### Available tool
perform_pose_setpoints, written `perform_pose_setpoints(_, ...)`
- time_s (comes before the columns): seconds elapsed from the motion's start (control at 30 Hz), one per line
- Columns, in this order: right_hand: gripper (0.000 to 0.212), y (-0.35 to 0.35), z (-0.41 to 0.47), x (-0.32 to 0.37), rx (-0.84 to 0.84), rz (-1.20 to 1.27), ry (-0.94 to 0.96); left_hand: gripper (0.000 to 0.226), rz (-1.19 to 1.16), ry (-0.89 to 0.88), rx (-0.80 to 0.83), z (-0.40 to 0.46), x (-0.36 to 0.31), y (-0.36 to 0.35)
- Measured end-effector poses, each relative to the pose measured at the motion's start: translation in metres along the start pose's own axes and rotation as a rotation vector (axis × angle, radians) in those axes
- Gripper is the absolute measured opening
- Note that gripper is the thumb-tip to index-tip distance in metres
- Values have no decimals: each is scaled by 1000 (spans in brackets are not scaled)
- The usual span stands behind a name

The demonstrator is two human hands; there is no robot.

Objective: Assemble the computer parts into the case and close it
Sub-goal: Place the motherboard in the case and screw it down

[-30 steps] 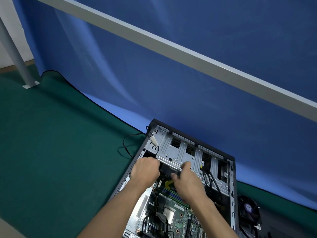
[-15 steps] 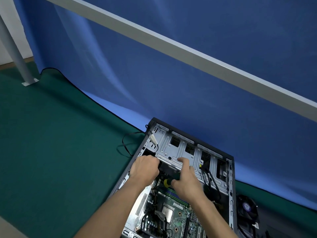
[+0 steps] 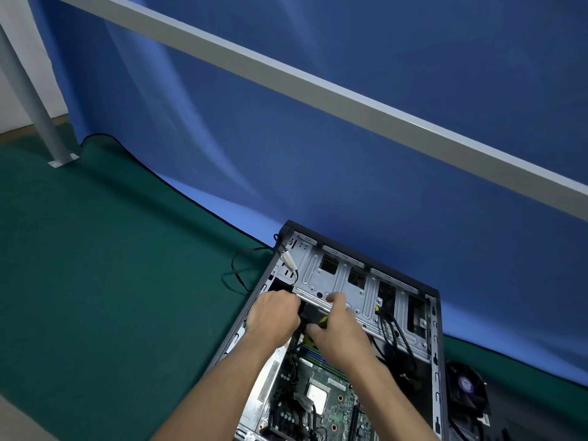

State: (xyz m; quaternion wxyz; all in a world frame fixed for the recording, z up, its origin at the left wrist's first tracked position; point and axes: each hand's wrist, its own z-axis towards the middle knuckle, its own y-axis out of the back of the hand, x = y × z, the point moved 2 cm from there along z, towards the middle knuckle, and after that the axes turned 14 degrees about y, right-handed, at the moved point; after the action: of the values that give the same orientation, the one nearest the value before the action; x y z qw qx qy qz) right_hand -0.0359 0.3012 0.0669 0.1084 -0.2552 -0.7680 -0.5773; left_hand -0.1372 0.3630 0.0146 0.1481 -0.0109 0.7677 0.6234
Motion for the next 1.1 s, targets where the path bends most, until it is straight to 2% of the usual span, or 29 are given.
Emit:
perform_pose_setpoints(0.03,36,0,1,1,24,35,6,16,-4,0,1,1,0,0)
perform_pose_setpoints(0.1,26,1,2,1,-19,-97,7,16,-7,0,-3,1,0,-1)
perform_pose_setpoints(0.17,33,3,2,-2,-86,-210,-14,16,-2,-3,-8,2,0,-2)
perform_pose_setpoints(0.23,30,4,1,-5,-20,-42,-15,15,10,-12,-9,2,-1,-1)
perform_pose_setpoints(0.3,37,5,2,-4,70,120,-19,16,12,-17,-10,1,0,-1)
perform_pose_setpoints(0.37,23,3,2,-3,8,-6,-15,15,3,-20,-8,2,0,-2)
perform_pose_setpoints(0.43,30,2,4,0,-87,-232,-10,15,-5,-19,-5,2,1,-2)
perform_pose_setpoints(0.47,34,3,5,1,-68,-251,-10,16,-7,-20,-3,1,1,-2)
perform_pose_setpoints(0.6,33,3,11,3,94,53,4,17,-9,-16,0,2,0,-1)
perform_pose_setpoints(0.67,23,3,14,2,17,-79,14,17,-10,-17,-7,3,0,-1)
perform_pose_setpoints(0.73,24,5,15,3,-43,-243,10,16,-12,-15,-11,2,0,-1)
perform_pose_setpoints(0.87,29,9,20,3,111,-86,-2,17,-27,-11,-16,2,1,-2)
perform_pose_setpoints(0.97,24,9,19,2,37,-211,-16,18,-23,-20,-21,2,1,-2)
perform_pose_setpoints(1.03,30,8,15,2,-27,-315,-54,18,-13,-17,-18,1,1,-1)
perform_pose_setpoints(1.1,31,8,14,3,18,-265,-37,18,-17,-11,-16,0,-1,0)
